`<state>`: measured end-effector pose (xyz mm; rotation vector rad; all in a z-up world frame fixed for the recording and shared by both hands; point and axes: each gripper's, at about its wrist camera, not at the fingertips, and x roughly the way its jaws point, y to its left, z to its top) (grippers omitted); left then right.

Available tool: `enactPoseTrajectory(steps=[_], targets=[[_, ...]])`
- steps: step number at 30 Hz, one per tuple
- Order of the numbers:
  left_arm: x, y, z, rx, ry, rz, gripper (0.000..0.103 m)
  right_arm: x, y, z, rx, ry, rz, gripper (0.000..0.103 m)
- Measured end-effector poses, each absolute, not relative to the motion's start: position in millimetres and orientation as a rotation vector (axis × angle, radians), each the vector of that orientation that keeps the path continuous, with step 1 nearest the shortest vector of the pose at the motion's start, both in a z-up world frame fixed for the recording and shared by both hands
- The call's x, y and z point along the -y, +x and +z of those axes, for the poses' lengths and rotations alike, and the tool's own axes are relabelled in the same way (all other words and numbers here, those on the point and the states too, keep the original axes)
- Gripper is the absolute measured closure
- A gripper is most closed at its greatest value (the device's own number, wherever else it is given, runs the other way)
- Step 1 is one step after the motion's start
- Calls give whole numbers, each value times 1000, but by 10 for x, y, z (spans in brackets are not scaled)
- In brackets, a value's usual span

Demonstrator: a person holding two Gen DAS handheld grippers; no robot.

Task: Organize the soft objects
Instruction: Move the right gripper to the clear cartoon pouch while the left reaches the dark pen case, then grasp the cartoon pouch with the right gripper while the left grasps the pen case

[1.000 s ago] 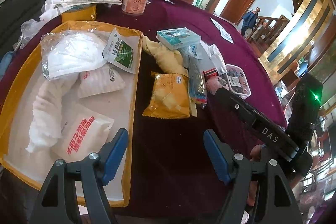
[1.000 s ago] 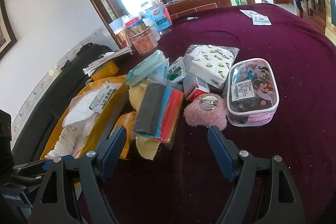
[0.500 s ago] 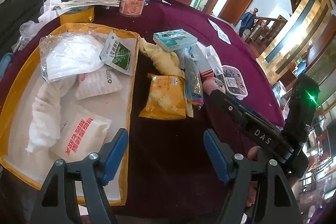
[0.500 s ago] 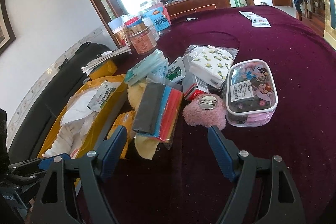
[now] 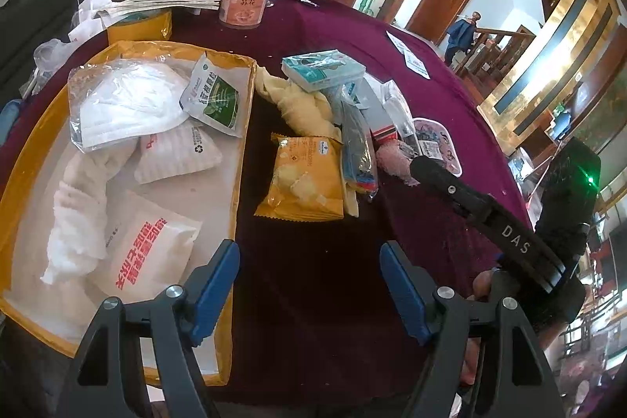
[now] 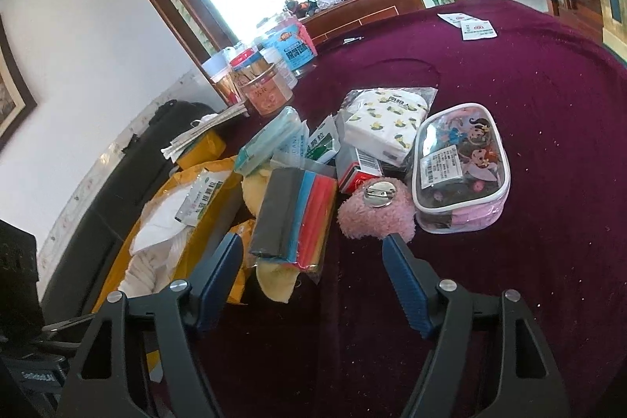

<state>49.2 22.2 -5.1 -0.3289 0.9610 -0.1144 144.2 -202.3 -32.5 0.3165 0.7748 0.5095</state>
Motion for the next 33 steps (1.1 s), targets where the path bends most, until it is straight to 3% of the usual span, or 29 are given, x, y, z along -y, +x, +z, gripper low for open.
enactPoseTrajectory(steps=[18, 25, 30, 33], targets=[[-214, 695, 12, -953, -337, -155, 26, 2393, 1805, -276, -865, 373, 415, 31], [-51, 874, 25, -966, -323, -187, 26, 2493, 2258, -187, -892, 267, 268, 31], [40, 976, 35, -973, -301, -195, 26, 2415, 2521, -360, -957, 191, 256, 19], [108, 1061, 14, -984, -279, -191, 25, 2324, 2488, -390, -931, 114, 240, 17]])
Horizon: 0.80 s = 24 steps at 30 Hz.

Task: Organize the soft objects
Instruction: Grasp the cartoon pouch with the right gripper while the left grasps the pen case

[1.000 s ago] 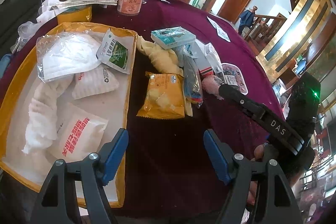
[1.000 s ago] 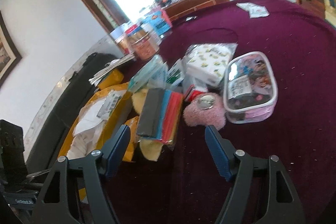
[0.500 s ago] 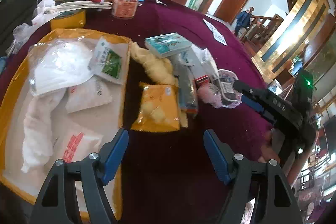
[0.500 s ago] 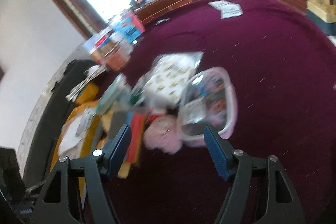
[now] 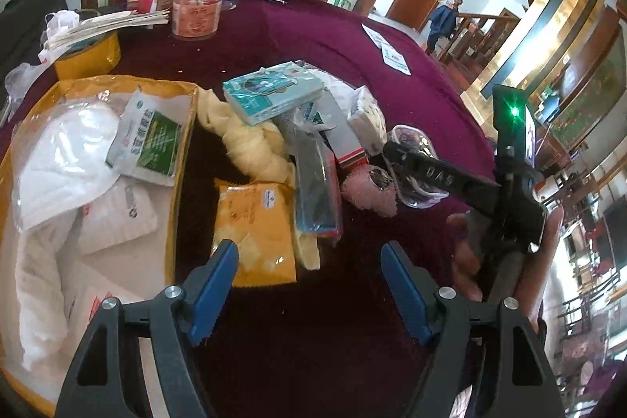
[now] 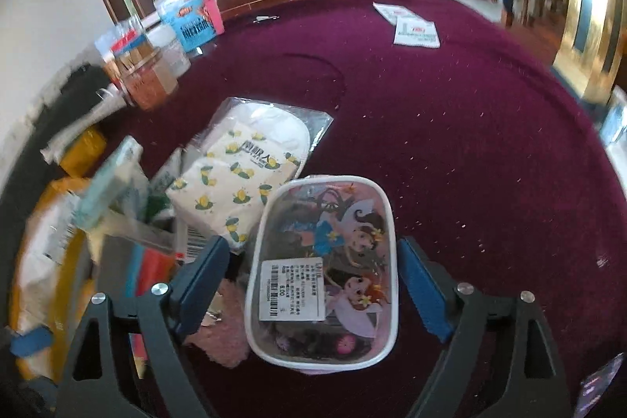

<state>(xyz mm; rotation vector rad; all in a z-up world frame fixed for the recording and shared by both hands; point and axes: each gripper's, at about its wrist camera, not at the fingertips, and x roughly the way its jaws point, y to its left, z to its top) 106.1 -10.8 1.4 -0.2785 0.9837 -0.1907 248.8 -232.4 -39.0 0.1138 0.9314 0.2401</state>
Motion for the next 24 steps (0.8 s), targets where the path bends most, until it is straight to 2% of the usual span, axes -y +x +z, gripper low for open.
enactPoseTrajectory(steps=[3, 7, 9, 12, 14, 15, 17, 18, 19, 24], targets=[[182, 1146, 8, -996, -251, -187, 24, 2257, 2468, -438, -925, 53, 205, 17], [336, 1313, -10, -1004, -197, -195, 24, 2363, 2485, -475, -933, 107, 200, 18], [404, 1424, -51, -1020, -175, -201, 25, 2372, 2495, -495, -944, 123, 214, 28], [465, 1585, -109, -1030, -154, -187, 26, 2366, 2501, -519, -955, 131, 221, 34], [492, 1645, -128, -1021, -150, -174, 42, 2389, 2481, -500, -941, 143, 218, 34], [528, 1684, -156, -1029, -132, -178, 43, 2404, 2474, -499, -938, 156, 217, 34], [588, 1735, -222, -1043, -79, -154, 59, 2419, 2474, -506, -940, 166, 221, 34], [597, 1742, -235, -1033, -56, -132, 63, 2416, 2469, -502, -938, 166, 222, 34], [593, 1744, -252, -1028, -39, -111, 76, 2407, 2465, -501, -937, 160, 221, 34], [509, 1653, -218, -1017, -70, -136, 81, 2392, 2456, -500, -933, 153, 219, 35]])
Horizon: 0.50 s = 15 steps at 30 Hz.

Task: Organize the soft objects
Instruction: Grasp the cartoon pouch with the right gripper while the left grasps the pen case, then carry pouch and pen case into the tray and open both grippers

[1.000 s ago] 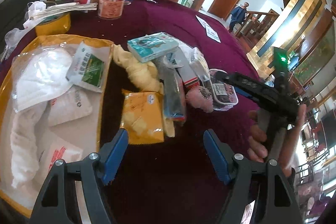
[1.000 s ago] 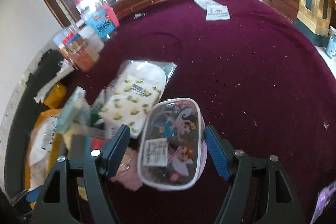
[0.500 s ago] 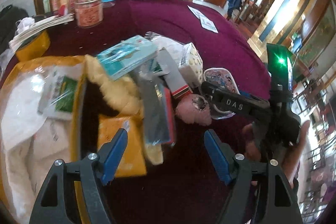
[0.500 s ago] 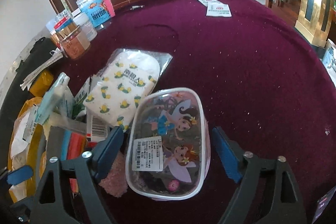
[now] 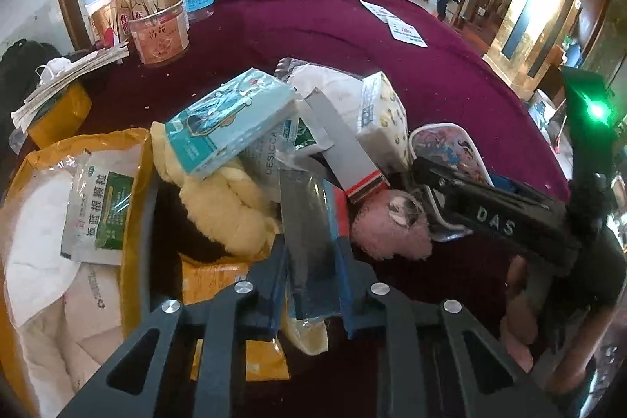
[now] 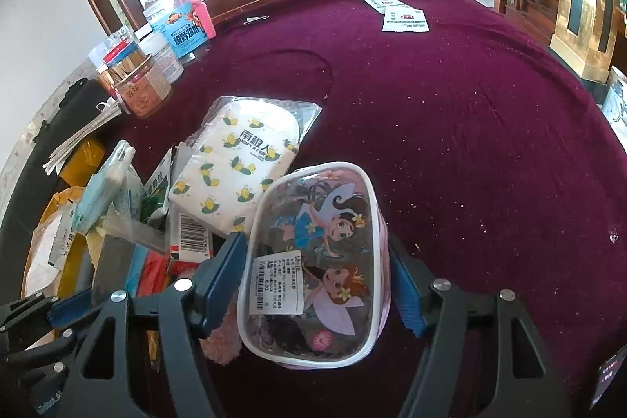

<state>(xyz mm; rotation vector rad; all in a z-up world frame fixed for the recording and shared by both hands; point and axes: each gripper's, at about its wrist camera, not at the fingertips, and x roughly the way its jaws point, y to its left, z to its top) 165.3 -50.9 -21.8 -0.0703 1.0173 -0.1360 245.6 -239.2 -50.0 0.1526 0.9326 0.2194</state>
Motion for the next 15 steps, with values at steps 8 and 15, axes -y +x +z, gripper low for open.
enactPoseTrajectory(steps=[8, 15], targets=[[258, 1300, 24, -985, -273, -251, 81, 2415, 2382, -405, -874, 164, 215, 36], [-34, 936, 116, -1016, -458, -397, 81, 2505, 2279, -256, -785, 211, 236, 36]])
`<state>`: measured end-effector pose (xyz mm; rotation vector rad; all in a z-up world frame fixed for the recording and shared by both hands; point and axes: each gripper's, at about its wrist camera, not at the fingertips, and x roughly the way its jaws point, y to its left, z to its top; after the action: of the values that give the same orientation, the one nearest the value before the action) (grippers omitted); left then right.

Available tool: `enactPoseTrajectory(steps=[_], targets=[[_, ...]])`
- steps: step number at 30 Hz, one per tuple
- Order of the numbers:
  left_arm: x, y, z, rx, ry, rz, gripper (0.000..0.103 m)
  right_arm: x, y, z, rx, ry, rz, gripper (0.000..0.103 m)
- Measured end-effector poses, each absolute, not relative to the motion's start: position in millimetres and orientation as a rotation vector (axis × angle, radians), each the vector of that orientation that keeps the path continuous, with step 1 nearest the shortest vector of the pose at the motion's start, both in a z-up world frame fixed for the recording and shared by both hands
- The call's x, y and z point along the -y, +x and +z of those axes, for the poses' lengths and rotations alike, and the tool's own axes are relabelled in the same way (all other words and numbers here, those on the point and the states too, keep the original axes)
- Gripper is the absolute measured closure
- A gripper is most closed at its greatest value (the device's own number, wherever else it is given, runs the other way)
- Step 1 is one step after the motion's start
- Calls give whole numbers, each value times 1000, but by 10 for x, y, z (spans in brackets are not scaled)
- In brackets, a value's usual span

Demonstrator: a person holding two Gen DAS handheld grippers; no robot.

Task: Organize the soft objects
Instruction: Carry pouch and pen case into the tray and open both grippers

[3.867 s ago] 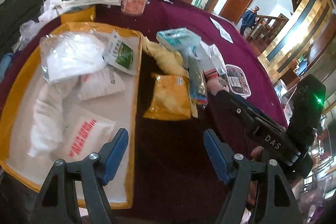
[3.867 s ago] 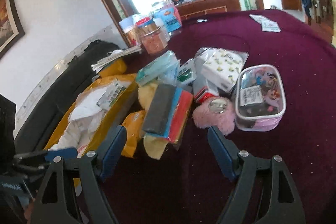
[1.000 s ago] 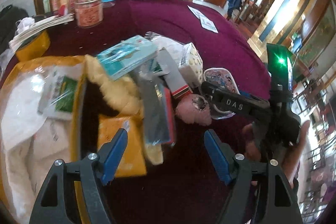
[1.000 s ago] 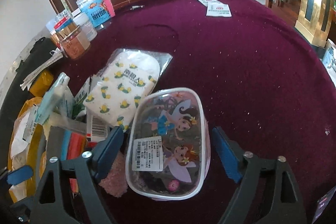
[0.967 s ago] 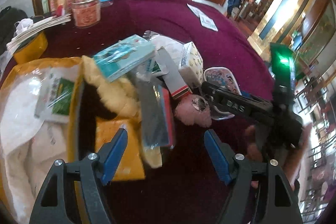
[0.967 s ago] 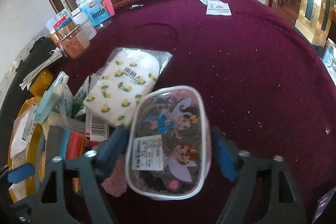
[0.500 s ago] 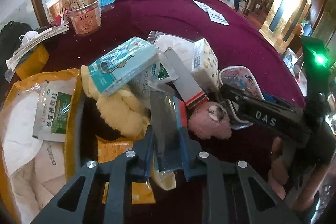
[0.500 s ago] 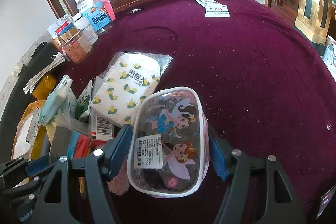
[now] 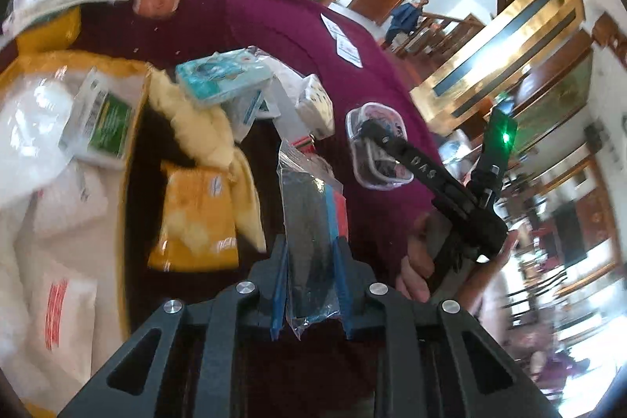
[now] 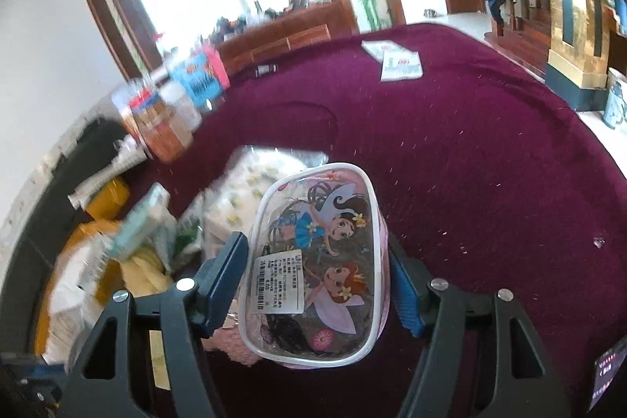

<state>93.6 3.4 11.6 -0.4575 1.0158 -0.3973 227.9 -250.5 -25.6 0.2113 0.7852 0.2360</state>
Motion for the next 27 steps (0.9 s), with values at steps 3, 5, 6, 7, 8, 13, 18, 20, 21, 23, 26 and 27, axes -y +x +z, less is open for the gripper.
enactPoseTrajectory(steps=[3, 5, 6, 7, 8, 13, 18, 20, 21, 23, 26, 27], targets=[[-254, 718, 215, -986, -479, -385, 81, 2606, 2129, -124, -725, 274, 245, 36], [-463, 579, 291, -966, -501, -365, 81, 2621, 1968, -41, -704, 314, 273, 36], [-570, 525, 322, -954, -515, -353, 81, 2609, 1854, 16, -696, 329, 290, 36], [-672, 484, 354, -943, -526, -335, 81, 2587, 1771, 60, -690, 336, 303, 36], [-753, 469, 369, -937, -534, -319, 81, 2541, 1667, 114, -680, 344, 328, 36], [-1176, 345, 479, -897, -556, -202, 81, 2075, 1320, 277, -683, 381, 507, 35], [-1487, 279, 489, -886, -564, -149, 81, 1503, 1222, 308, -721, 325, 621, 35], [-1584, 283, 472, -900, -554, -153, 81, 1261, 1192, 314, -730, 275, 656, 35], [-1635, 283, 474, -906, -553, -157, 81, 1172, 1184, 309, -735, 260, 670, 35], [-1741, 271, 464, -920, -539, -152, 81, 998, 1177, 304, -752, 236, 701, 35], [-1996, 252, 407, -945, -524, -61, 81, 752, 1188, 284, -767, 190, 736, 35], [-2054, 246, 384, -948, -528, -47, 81, 659, 1207, 263, -773, 172, 742, 35]])
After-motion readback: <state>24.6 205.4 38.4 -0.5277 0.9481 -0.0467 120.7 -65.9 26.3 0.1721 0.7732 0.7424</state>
